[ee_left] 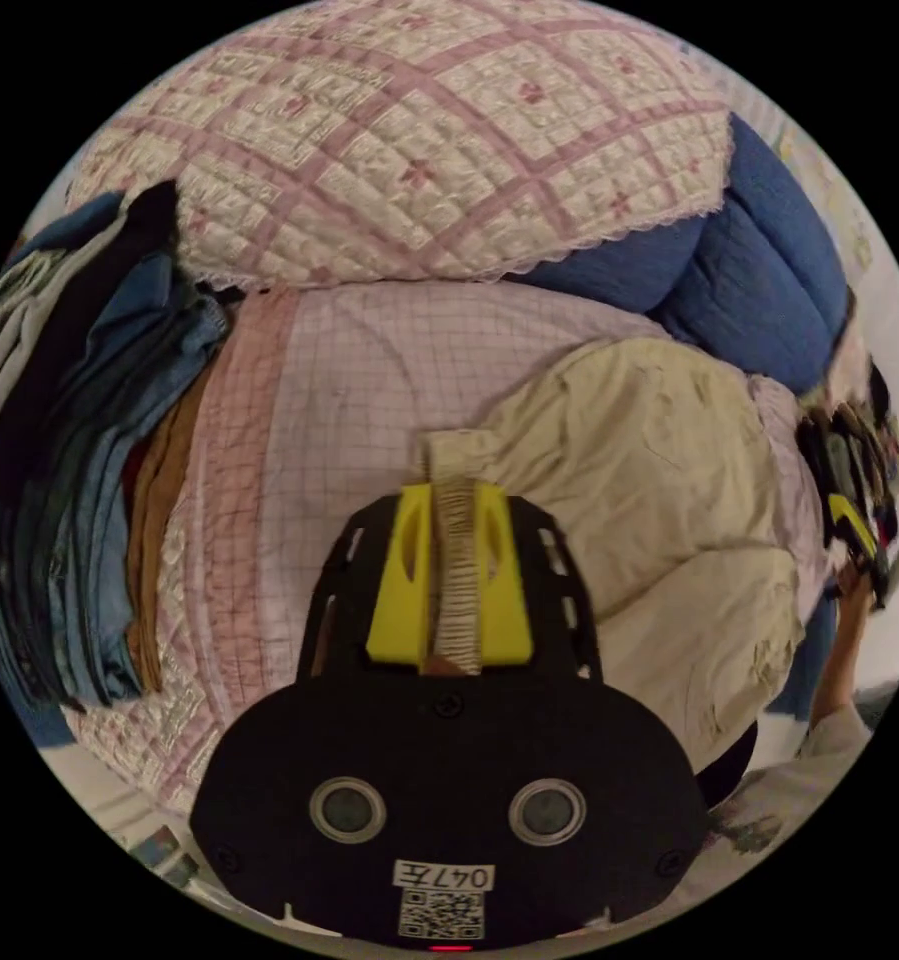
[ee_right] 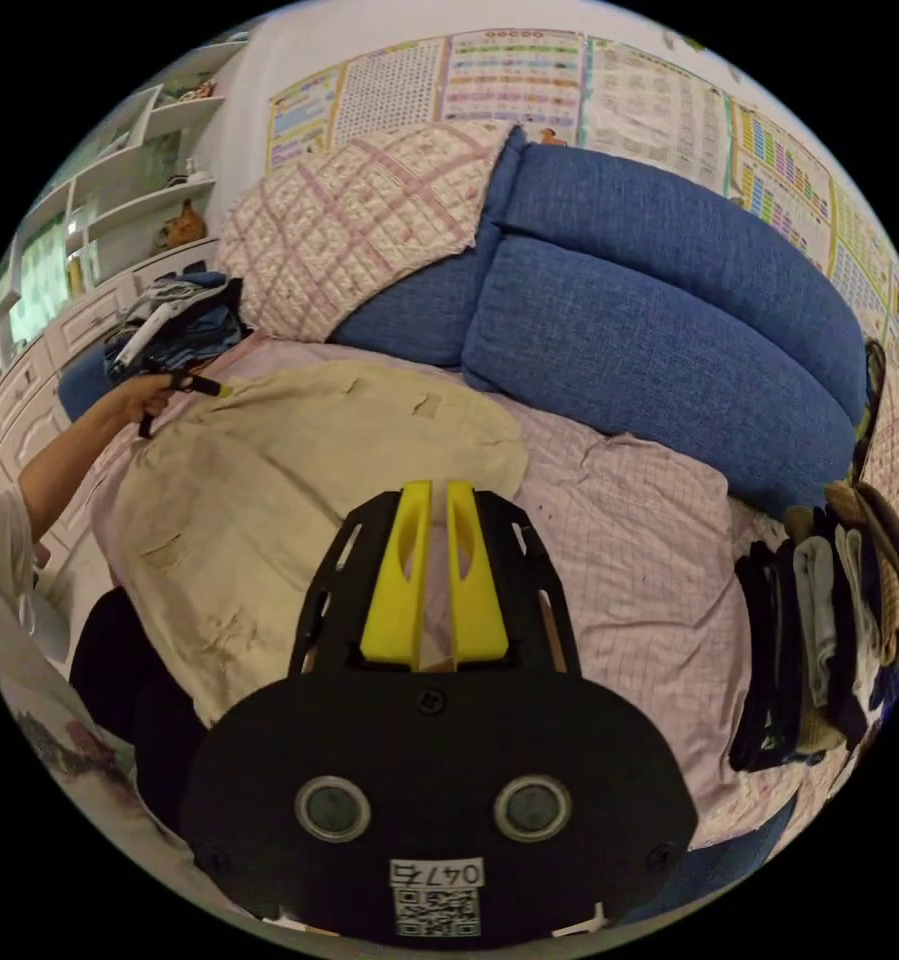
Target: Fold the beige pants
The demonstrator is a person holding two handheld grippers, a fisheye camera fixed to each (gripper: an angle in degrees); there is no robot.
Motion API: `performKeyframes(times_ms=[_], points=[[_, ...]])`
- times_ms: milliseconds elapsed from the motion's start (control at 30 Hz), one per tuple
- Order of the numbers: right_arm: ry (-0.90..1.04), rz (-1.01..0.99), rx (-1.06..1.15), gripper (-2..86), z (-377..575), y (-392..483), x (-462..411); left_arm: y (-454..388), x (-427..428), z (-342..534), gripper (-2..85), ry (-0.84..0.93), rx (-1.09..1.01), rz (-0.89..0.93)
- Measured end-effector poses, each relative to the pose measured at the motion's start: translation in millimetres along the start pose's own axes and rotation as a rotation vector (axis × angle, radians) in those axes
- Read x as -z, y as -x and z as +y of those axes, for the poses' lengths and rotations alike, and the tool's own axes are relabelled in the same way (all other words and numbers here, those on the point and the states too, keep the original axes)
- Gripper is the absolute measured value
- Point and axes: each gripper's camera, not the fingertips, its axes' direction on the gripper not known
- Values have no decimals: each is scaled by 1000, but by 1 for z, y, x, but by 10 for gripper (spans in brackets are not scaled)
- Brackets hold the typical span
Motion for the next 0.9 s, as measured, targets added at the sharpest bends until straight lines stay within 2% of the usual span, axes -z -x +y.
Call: performKeyframes(times_ms=[67, 233, 333, 433, 600, 767, 800, 900], points=[[-27, -37, -2, -2, 17, 16, 35, -14, 28, 11, 7, -46, -39, -73], [-67, -73, -52, -5, 27, 36, 100, -29, 103, 28, -3, -186, -56, -208], [-120, -83, -84, -5, 29, 52, 135, -31, 98, 28, 1, -103, -99, -312], [-121, -99, -66, -4, 31, 73, 165, -20, 120, 45, 18, -58, 10, -372], [-66, -80, 94, 7, 44, 119, 218, -19, 264, 121, 70, -202, 115, -122], [-52, -105, 267, 24, 68, 187, 249, -40, 410, 278, 69, -387, 178, 66], [-43, -112, 283, 26, 69, 194, 250, -39, 419, 294, 67, -403, 202, 94], [5, -98, 372, 31, 71, 230, 243, -26, 431, 349, 58, -380, 283, 357]])
